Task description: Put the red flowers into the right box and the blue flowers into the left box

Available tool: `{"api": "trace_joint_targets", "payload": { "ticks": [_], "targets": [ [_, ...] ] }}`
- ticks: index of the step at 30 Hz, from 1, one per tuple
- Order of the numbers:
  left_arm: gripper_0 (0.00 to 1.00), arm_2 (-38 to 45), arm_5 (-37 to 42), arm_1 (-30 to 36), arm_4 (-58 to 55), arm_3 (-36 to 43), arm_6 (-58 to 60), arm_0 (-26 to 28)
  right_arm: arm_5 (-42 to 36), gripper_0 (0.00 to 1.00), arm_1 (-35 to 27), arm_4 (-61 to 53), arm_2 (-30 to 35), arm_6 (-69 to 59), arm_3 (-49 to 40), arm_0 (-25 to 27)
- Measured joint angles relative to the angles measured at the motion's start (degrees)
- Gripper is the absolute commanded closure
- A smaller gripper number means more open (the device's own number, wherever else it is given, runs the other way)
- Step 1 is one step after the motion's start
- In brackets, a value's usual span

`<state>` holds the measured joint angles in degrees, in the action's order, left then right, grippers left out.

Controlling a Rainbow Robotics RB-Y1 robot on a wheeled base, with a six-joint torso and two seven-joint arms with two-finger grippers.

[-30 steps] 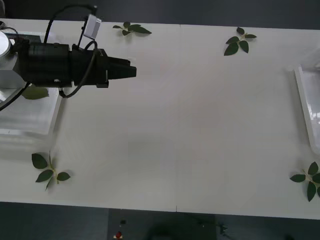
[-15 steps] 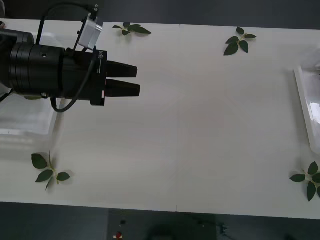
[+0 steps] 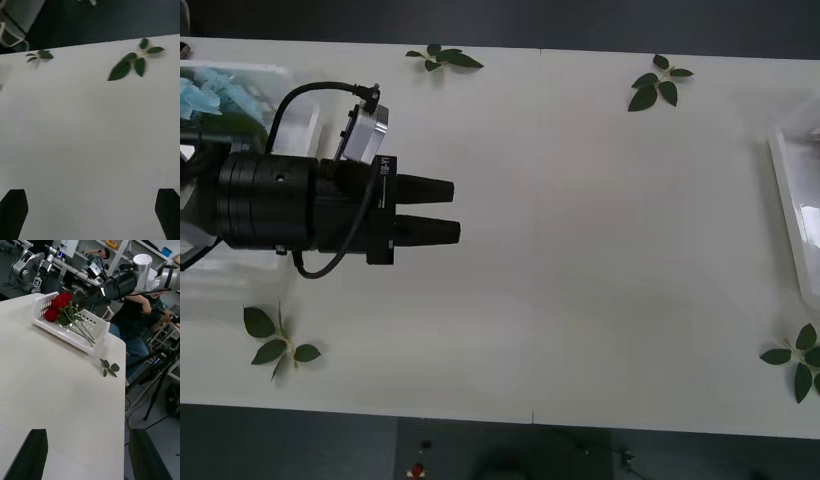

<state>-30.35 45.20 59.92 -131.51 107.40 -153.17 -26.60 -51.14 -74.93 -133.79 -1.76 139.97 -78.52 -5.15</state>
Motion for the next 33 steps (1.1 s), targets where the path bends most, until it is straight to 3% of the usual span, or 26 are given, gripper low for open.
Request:
{"api": "trace_joint_targets", "payload": {
  "ticks": [7, 33],
  "targets": [
    [0.38, 0.0, -0.2, -1.8, 0.0, 0.0, 0.0, 0.5, -9.2, 0.00, 2.8, -4.6, 2.5, 13.1, -9.0, 0.0],
    [0.38, 0.0, -1.4, -2.4, 0.8, -0.1, 0.0, 1.5, -12.6, 0.00, 7.7, -8.4, 2.5, 13.1, -29.7, 0.0]
  ]
}}
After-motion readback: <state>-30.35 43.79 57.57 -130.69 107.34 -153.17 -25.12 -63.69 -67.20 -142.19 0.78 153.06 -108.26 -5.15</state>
